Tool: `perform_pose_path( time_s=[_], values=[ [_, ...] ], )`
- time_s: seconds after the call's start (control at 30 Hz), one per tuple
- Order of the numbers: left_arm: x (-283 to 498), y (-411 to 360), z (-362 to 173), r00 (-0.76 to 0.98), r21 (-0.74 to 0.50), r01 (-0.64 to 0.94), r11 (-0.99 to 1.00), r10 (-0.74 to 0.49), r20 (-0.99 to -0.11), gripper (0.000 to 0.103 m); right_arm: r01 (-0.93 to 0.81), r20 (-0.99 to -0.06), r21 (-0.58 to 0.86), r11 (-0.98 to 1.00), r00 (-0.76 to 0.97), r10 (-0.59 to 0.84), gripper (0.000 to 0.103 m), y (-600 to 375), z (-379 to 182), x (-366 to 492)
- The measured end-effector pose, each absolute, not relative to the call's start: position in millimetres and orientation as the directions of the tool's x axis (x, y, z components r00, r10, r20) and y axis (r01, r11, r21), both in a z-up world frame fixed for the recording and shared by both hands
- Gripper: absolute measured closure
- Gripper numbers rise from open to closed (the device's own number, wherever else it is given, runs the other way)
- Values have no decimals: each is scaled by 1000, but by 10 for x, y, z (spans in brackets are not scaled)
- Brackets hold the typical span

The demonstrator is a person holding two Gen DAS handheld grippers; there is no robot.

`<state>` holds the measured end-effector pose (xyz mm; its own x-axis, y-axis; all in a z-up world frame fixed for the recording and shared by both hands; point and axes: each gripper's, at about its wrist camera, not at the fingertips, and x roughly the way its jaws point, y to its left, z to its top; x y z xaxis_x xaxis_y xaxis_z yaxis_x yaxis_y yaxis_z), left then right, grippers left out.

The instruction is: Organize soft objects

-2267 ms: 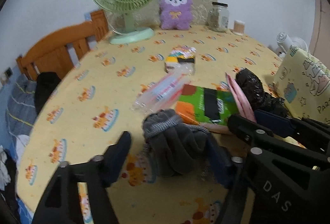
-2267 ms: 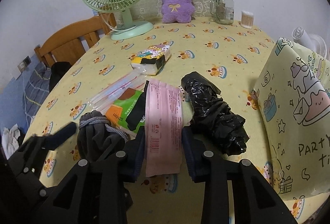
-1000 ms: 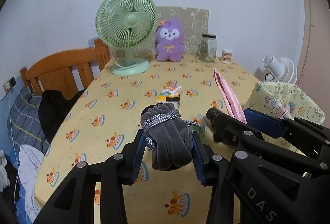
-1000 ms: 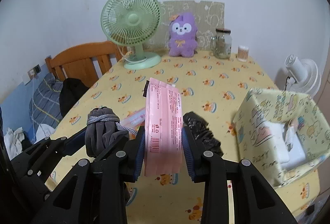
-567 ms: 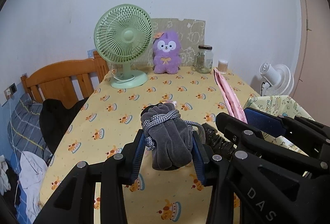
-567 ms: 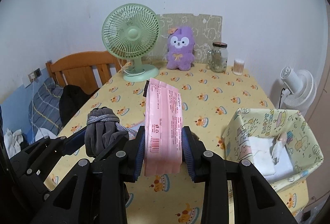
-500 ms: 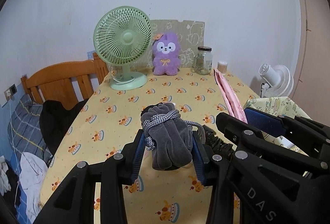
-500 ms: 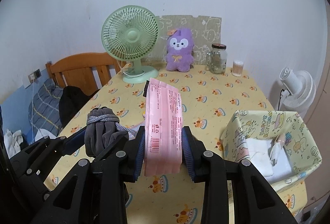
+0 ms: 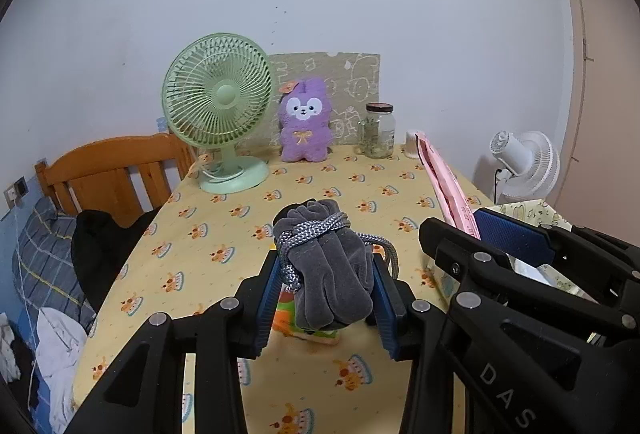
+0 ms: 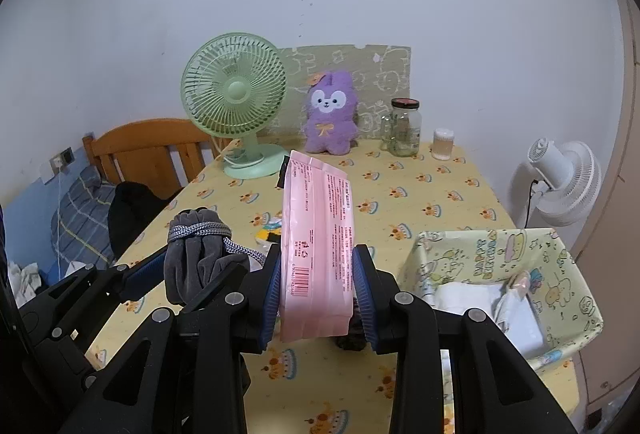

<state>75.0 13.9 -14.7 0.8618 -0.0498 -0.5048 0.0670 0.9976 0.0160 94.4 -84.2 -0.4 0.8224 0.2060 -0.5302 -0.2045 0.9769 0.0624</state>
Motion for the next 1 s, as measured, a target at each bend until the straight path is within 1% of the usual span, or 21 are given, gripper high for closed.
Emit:
perform_pose_path(
  time_s=[1.0],
  values=[
    [959, -807, -30, 852, 16, 209, 978, -174, -494, 59, -98, -515, 39, 994, 851, 104, 66, -1804, 143, 1003]
  ],
)
